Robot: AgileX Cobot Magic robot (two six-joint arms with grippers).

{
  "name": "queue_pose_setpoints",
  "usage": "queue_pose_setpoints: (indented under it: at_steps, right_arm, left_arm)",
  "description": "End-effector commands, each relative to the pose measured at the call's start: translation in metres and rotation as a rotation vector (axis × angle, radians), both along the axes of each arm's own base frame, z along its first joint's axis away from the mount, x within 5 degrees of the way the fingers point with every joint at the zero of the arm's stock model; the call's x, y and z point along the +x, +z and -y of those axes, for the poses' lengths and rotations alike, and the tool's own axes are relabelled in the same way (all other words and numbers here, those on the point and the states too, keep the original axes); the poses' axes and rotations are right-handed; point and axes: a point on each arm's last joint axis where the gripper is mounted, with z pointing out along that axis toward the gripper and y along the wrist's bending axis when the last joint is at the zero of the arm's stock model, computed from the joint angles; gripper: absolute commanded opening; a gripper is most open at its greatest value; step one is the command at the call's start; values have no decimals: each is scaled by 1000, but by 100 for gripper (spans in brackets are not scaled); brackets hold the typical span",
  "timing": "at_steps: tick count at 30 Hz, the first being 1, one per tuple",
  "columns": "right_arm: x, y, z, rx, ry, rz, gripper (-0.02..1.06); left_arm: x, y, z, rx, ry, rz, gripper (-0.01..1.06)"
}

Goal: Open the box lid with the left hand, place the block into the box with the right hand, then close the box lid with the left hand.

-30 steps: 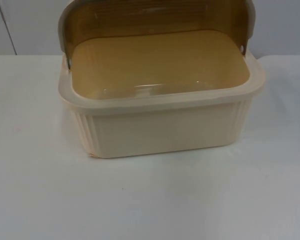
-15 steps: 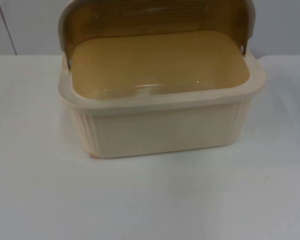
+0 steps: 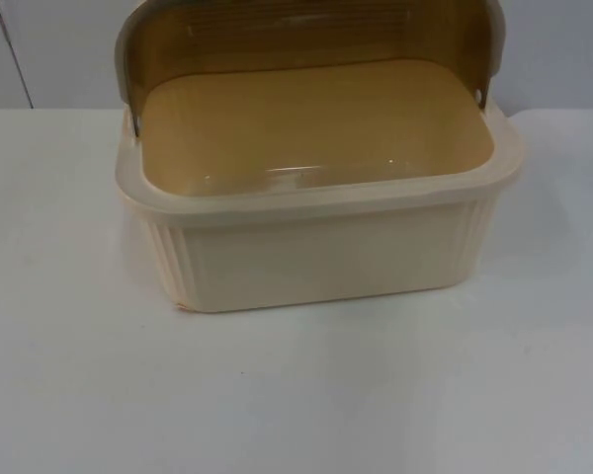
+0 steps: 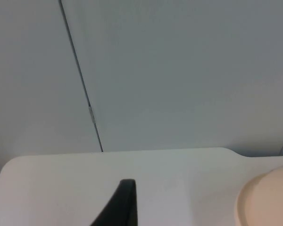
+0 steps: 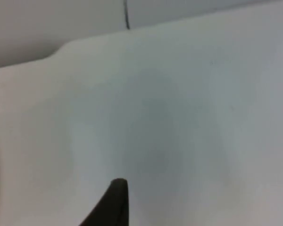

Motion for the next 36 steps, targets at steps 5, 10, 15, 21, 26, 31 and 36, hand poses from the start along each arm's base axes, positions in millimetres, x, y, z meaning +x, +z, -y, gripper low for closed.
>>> queue_pose_setpoints:
  at_steps: [5, 10, 15, 21, 26, 31, 36]
  right_arm:
    - [-10, -56, 15, -2, -53, -2, 105]
    - [-4, -87, 17, 17, -67, -69, 105]
    - [9, -127, 21, 50, -68, -214, 105]
    - [15, -152, 22, 64, -65, -290, 105]
    - [15, -170, 30, 98, -110, -353, 105]
    - [11, -185, 45, 123, -163, -412, 105]
    - [11, -197, 46, 134, -166, -446, 105]
  left_arm:
    - [-1, 0, 2, -17, -5, 3, 104]
    - [-1, 0, 2, -17, -5, 3, 104]
    - [-1, 0, 2, -17, -5, 0, 104]
    - [-1, 0, 2, -17, -5, 0, 104]
    - [-1, 0, 2, -17, -5, 0, 104]
    - [-1, 0, 2, -13, -4, -1, 104]
    - [-1, 0, 2, -13, -4, -1, 104]
